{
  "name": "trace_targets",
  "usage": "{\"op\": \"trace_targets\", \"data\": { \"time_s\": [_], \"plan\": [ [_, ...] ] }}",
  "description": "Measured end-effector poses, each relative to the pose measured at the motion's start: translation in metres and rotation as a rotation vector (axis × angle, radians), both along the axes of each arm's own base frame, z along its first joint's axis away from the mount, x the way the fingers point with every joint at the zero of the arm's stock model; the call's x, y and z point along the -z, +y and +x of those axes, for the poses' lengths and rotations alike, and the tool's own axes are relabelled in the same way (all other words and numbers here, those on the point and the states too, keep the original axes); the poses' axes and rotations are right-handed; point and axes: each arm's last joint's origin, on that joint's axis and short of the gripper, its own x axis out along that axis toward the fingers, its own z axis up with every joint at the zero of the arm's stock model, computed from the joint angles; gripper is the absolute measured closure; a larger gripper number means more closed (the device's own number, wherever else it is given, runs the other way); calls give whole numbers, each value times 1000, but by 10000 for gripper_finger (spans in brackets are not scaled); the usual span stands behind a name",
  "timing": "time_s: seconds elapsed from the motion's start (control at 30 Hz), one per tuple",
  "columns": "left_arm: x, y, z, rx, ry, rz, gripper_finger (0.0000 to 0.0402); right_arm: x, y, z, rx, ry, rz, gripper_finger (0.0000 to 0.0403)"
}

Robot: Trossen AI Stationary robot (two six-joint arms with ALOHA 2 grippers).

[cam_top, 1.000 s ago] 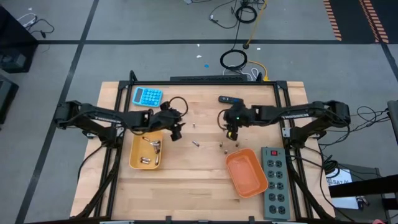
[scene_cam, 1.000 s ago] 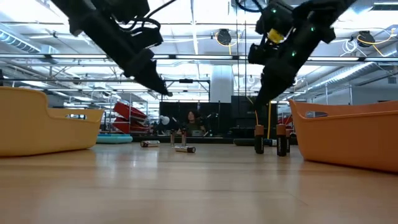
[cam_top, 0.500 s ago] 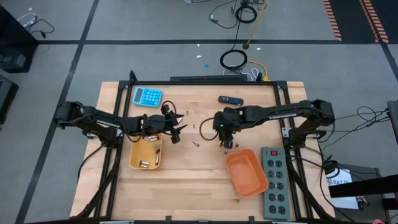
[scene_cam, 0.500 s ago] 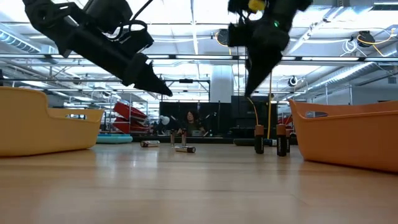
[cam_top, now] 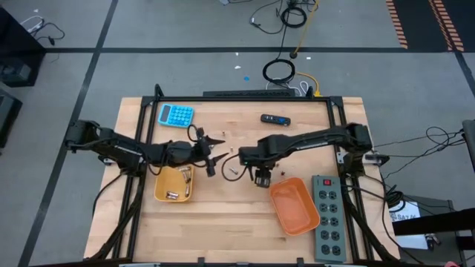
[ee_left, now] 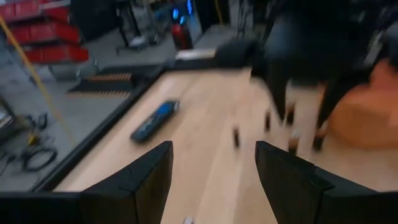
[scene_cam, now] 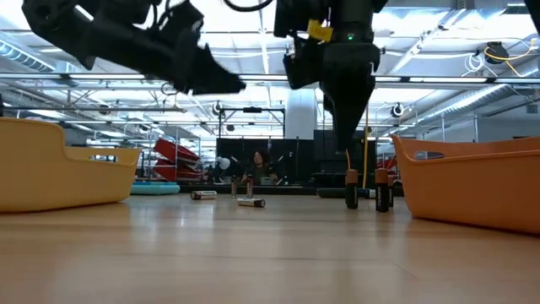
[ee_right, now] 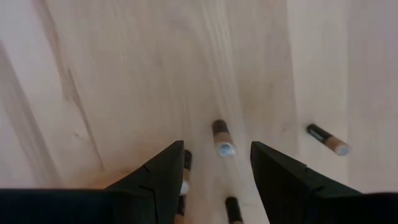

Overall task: Sort batteries
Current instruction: Put the black battery into the orange bin

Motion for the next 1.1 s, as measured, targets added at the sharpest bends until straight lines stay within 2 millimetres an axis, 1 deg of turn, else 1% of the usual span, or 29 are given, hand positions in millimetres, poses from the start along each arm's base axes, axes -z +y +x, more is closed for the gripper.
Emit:
{"op": "trace_targets", "data": {
  "time_s": [0.1,0.2,0.27,0.47,0.7,1.0,1.1],
  "plan": [
    [-6,-7,1,28,-58,-1,164,10,1,4,27,39,2,225],
    [-7,-17,0,68,-70,-2,164,21,0,6,63,79,-3,225],
    [-7,-25,-1,100,-72,-7,165,24,1,7,82,85,-5,225],
    [-9,-49,-4,160,-92,-1,188,27,-1,8,122,95,-26,225],
    [-13,-76,-12,194,-131,-5,215,27,-1,6,163,114,-31,240],
    [-13,-115,-32,165,-138,8,217,27,-2,6,216,105,-48,243],
    [-12,-126,-40,155,-137,16,217,27,1,7,235,93,-42,243]
  ]
}}
